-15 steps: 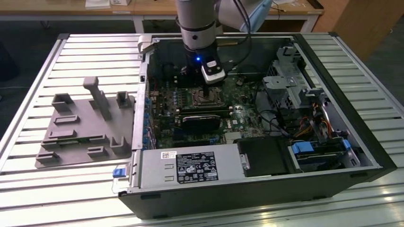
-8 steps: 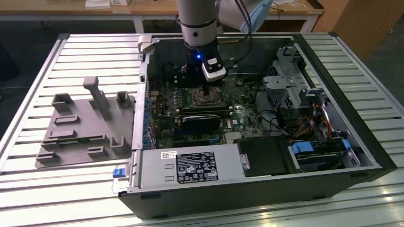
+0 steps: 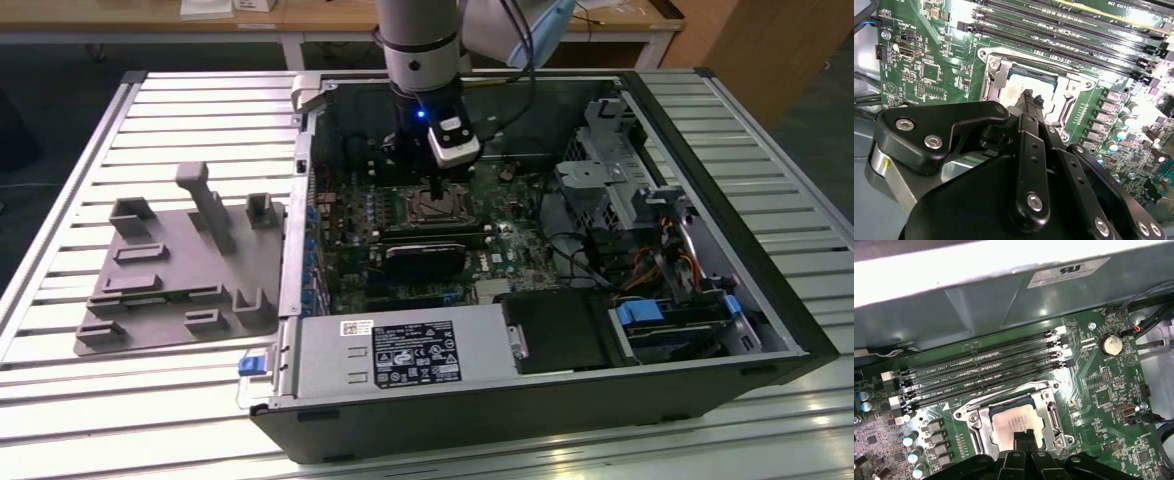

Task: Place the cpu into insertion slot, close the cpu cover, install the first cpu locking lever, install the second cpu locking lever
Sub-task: 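Install the first cpu locking lever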

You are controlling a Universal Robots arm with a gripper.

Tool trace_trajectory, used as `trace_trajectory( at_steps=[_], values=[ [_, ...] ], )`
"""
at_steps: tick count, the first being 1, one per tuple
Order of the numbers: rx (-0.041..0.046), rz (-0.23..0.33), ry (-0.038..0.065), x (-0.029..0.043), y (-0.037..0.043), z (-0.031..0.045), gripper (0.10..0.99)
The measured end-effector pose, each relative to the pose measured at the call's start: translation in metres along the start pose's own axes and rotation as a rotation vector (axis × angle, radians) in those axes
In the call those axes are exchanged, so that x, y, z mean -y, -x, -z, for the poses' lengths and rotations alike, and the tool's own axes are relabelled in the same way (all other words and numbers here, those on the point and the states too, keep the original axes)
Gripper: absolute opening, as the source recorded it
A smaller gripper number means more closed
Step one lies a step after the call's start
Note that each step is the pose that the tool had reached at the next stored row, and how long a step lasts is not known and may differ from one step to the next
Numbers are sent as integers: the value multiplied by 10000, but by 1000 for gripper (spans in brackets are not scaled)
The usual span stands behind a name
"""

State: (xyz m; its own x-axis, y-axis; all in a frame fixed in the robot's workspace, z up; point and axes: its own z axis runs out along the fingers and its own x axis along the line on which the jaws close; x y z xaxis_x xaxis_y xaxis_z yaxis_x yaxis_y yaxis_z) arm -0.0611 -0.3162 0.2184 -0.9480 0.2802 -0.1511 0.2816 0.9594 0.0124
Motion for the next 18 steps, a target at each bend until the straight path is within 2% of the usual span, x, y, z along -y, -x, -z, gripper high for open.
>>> trace_trajectory(
  at_steps=[3,4,6,8,10,12,18],
  values=[
    [-3,5,-19,-2,4,0,106],
    [-49,6,-33,-6,19,-3,106],
    [-226,15,-83,-16,54,-8,106],
    [-440,29,-154,-25,85,-14,106],
    [-649,62,-248,-33,111,-20,106],
    [-817,106,-346,-40,135,-25,106],
    [-1134,321,-429,-64,213,-49,106]
  ],
)
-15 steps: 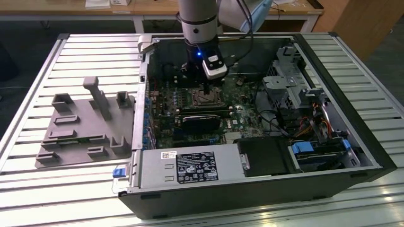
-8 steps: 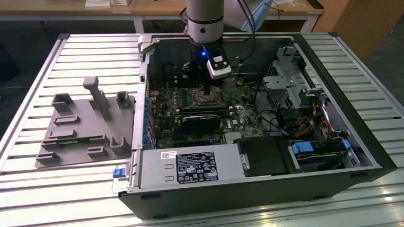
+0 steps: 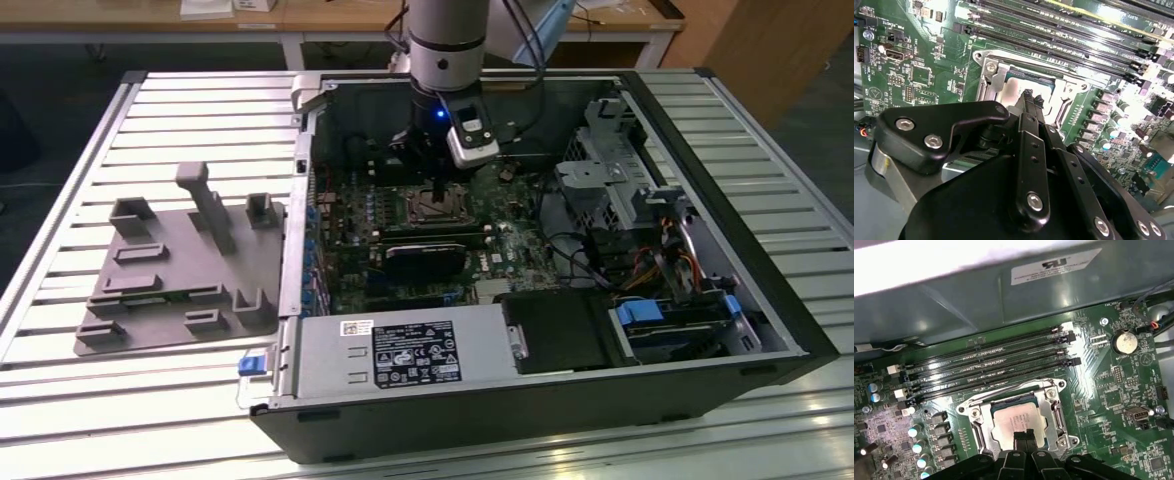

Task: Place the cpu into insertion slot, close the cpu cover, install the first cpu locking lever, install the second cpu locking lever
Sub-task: 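Install the first cpu locking lever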

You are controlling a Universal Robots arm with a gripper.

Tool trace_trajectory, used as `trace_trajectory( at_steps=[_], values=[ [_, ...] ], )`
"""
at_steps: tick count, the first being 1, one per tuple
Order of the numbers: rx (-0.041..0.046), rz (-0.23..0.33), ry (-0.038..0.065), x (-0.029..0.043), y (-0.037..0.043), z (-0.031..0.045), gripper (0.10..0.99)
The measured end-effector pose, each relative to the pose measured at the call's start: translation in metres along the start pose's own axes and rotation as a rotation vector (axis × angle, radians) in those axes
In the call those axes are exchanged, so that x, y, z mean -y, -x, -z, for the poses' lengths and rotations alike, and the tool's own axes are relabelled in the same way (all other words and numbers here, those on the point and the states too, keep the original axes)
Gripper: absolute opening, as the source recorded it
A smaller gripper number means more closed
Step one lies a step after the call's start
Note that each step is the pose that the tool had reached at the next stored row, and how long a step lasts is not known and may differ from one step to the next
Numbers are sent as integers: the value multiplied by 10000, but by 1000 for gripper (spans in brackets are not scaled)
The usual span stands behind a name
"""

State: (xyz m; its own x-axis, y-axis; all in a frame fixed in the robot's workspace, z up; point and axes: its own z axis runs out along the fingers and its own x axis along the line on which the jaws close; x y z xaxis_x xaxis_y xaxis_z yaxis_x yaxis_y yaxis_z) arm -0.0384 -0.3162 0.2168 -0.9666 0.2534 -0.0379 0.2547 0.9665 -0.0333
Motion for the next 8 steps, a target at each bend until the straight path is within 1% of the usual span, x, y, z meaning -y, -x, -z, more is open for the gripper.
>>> trace_trajectory(
  at_steps=[4,6,8],
  values=[
    [-150,264,-49,-8,27,-14,106],
    [-175,446,-56,-9,34,-16,106],
    [-170,677,-47,-10,36,-20,106]
  ],
)
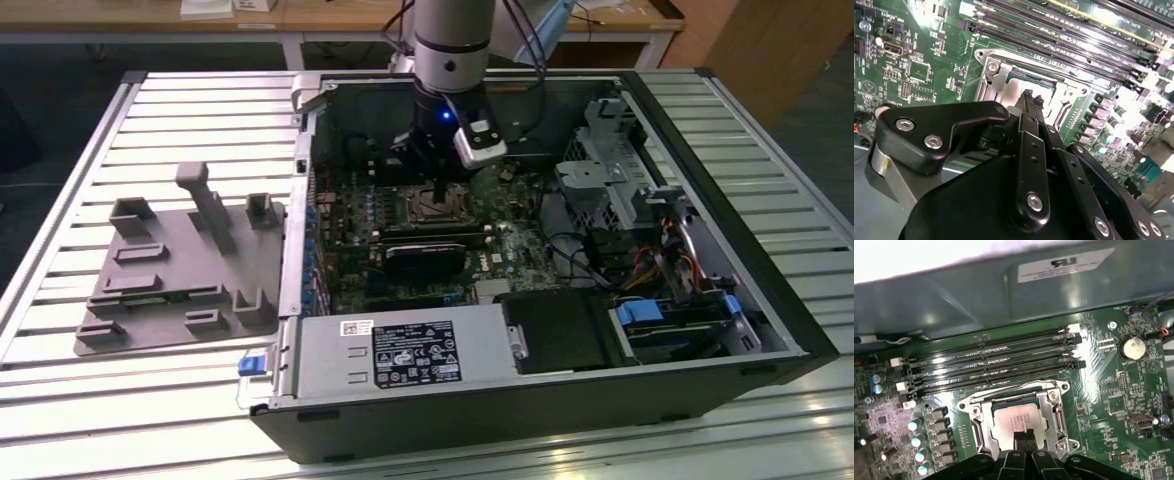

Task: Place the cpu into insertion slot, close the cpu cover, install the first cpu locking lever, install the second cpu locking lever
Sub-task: 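Install the first cpu locking lever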

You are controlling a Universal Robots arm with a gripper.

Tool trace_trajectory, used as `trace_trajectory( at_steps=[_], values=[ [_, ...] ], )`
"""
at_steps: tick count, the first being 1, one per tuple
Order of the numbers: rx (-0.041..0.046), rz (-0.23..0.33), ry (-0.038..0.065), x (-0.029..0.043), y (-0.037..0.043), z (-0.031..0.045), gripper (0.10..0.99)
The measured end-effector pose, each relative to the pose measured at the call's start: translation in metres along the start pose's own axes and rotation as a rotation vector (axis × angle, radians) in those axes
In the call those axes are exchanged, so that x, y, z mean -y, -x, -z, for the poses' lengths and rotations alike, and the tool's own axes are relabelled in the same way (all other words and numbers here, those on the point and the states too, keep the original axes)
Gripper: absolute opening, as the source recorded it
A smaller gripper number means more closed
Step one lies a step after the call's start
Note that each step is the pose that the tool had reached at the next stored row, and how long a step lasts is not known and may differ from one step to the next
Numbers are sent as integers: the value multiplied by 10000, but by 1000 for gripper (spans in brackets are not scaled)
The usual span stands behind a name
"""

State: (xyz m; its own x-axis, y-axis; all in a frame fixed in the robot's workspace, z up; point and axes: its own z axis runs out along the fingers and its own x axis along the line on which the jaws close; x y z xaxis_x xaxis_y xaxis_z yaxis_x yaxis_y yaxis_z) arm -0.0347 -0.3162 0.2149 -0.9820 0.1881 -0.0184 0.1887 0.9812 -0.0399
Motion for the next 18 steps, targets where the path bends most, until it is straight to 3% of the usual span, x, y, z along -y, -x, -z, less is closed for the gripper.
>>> trace_trajectory(
  at_steps=[3,7,18],
  values=[
    [12,389,5,0,1,-3,106],
    [14,408,6,0,1,-2,106],
    [17,409,-3,5,4,129,106]
  ],
)
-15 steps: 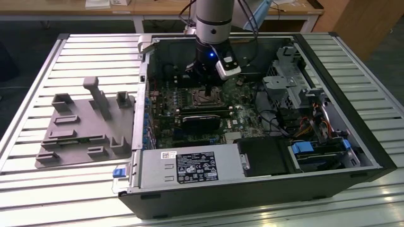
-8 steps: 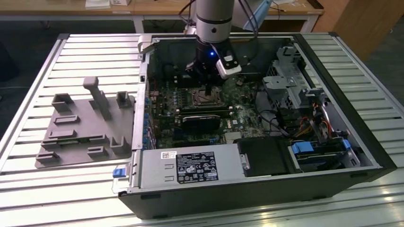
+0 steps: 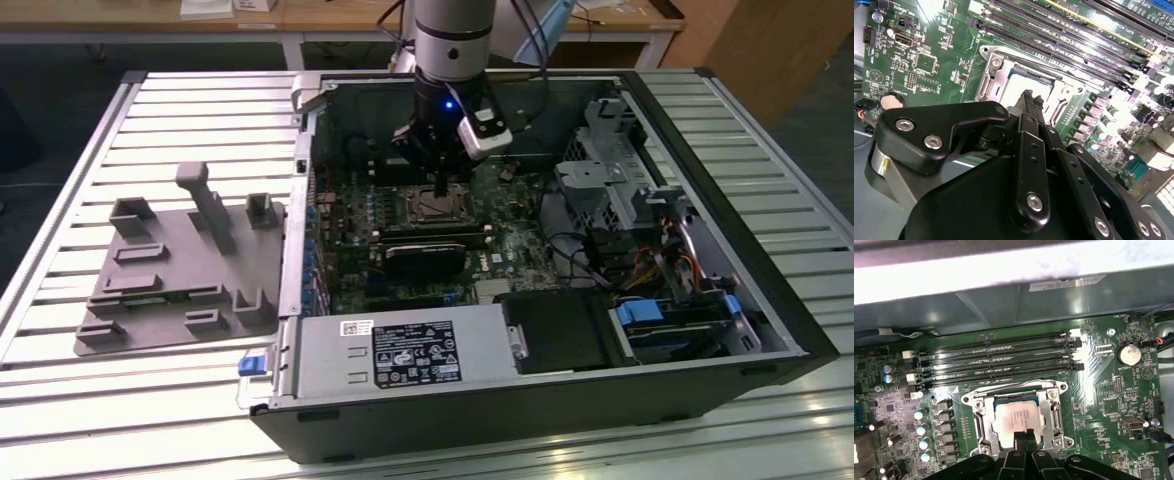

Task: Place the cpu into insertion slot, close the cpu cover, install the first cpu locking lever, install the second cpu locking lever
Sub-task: 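Install the first cpu locking lever, then install the second cpu locking lever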

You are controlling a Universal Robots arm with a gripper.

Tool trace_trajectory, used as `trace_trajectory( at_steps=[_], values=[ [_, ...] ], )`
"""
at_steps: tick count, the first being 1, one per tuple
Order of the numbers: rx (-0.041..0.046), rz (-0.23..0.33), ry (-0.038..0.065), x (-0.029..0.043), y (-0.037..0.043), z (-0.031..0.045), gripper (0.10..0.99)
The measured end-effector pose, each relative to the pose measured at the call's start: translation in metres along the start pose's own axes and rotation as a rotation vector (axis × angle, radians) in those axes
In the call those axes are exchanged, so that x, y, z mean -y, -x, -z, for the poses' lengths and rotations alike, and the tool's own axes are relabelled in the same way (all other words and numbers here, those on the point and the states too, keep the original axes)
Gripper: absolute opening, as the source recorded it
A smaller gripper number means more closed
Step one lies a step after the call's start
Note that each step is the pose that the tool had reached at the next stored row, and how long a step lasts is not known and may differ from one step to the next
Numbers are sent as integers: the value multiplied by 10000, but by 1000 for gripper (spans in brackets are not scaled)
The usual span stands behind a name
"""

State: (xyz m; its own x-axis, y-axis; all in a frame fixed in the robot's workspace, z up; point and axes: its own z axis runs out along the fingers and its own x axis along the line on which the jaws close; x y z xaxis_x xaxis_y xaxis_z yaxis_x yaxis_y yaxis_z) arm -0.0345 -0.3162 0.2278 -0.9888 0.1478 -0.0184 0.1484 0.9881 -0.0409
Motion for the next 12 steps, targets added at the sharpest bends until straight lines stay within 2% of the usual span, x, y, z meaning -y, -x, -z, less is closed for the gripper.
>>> trace_trajectory(
  at_steps=[12],
  values=[
    [0,1,-1,1,0,16,106]
  ],
)
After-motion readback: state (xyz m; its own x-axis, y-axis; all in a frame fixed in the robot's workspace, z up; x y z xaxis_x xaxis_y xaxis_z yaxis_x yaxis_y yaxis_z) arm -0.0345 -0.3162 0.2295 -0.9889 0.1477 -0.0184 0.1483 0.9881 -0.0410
